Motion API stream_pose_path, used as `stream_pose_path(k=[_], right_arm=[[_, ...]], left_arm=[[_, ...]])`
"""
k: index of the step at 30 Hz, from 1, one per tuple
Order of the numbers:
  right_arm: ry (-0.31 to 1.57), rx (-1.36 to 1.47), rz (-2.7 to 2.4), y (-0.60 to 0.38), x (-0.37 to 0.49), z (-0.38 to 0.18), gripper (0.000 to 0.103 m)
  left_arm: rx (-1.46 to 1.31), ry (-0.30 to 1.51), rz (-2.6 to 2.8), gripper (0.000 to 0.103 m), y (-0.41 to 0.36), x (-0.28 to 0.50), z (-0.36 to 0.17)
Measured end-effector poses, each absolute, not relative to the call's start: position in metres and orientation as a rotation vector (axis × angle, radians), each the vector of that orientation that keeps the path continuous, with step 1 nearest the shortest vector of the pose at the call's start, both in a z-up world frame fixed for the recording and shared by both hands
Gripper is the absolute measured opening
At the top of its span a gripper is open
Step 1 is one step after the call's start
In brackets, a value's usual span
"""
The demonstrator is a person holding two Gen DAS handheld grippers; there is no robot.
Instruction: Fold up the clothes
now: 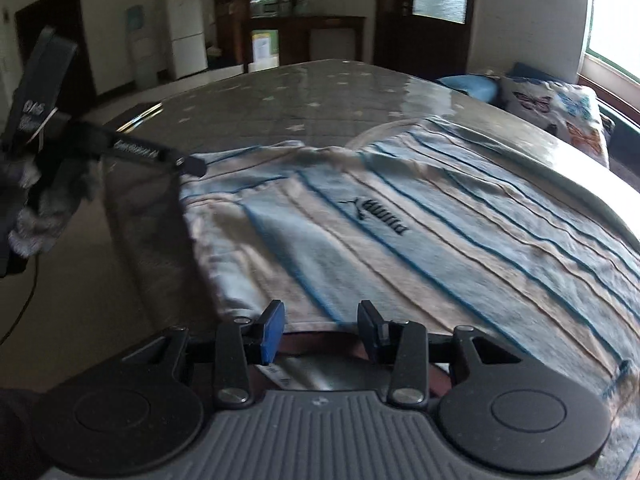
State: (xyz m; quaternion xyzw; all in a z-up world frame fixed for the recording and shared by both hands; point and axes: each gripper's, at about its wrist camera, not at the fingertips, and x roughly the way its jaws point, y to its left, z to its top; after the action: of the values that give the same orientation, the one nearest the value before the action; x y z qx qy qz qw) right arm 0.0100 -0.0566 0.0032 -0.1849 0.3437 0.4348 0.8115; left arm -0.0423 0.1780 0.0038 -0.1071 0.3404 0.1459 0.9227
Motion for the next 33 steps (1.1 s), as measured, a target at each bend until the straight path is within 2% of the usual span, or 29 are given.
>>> stream_pose_path(k=[8, 11, 23, 27, 30, 33], right_arm=[[0.700, -0.413, 0.972, -0.025, 0.014, 0.011, 0.041], [0.698, -0.405, 1.002, -0.003, 0.019, 0.008, 0.040], [0.678, -0.455, 1.075, 0.041, -0.001, 0.000, 0.040], [0.698, -0.459, 1.079, 0.041, 0.003, -0.003, 0.040], [0.703, -0.460, 1.083, 0.042, 0.004, -0.003, 0.040], [0.701, -0.458, 1.085, 0.042, 0.003, -0.002, 0.040]], left_arm=[[-0.230, 0.706, 0.290, 0.051, 0.181, -0.043, -0.001], [-0.237, 0.703, 0.283, 0.045, 0.182, -0.044, -0.002], [-0.263, 0.693, 0.283, 0.047, 0.186, -0.050, 0.002], [-0.267, 0.695, 0.287, 0.044, 0.186, -0.048, -0.001], [-0.284, 0.689, 0.267, 0.018, 0.186, -0.046, -0.002], [-0.294, 0.661, 0.258, 0.005, 0.185, -0.045, 0.000]])
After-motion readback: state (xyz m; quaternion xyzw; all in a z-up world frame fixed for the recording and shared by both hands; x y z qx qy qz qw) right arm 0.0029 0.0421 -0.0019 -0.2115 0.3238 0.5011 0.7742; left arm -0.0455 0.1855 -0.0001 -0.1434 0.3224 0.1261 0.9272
